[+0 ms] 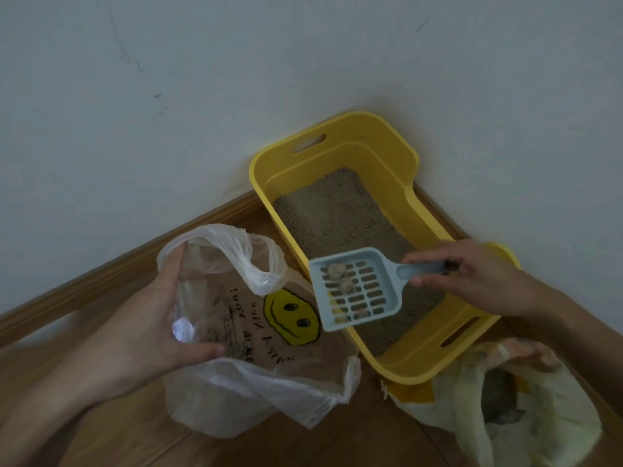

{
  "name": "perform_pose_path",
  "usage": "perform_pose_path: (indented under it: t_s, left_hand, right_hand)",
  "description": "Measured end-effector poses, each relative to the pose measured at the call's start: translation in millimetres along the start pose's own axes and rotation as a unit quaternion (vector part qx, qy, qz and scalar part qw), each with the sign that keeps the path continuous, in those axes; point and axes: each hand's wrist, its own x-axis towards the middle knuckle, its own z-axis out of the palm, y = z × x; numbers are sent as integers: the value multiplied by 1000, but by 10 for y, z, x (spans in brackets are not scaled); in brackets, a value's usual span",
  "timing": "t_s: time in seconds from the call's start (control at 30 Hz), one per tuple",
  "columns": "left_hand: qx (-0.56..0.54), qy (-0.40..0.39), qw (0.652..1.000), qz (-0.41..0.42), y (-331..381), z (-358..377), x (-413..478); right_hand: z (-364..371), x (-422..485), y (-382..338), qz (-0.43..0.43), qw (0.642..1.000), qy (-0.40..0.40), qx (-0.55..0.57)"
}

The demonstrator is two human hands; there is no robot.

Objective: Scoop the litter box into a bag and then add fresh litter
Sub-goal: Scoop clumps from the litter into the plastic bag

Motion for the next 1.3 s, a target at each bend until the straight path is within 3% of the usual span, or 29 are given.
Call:
perform_pose_path:
  t_s: [0.23,0.4,0.53,0.73,0.83,1.0,1.3]
  left_hand:
    - [27,8,1000,3,60,51,-34]
    - [25,-11,1000,4,184,20,-102]
    - [25,-20,1000,-1,188,1,-120]
    - [26,-37,999,2,198,28,-97]
    - [35,-40,999,0,139,24,-89]
    - [13,-39,999,13,90,-9,-79]
    - [-1,-31,999,10,-9,-20,-70]
  right_hand:
    - [157,42,-196,-19,991,-50,-119]
    - [270,160,-404,-59,974,-36,-217]
    - [402,266,-681,-105,941,-31,-322]
    - [621,531,-1122,-89,882,-87,-454]
    - [691,585,-1301,-97,857,-74,-501]
    - [717,611,-1464,-120,832,-75,-537]
    - [612,592,-1400,-76,846,-93,-520]
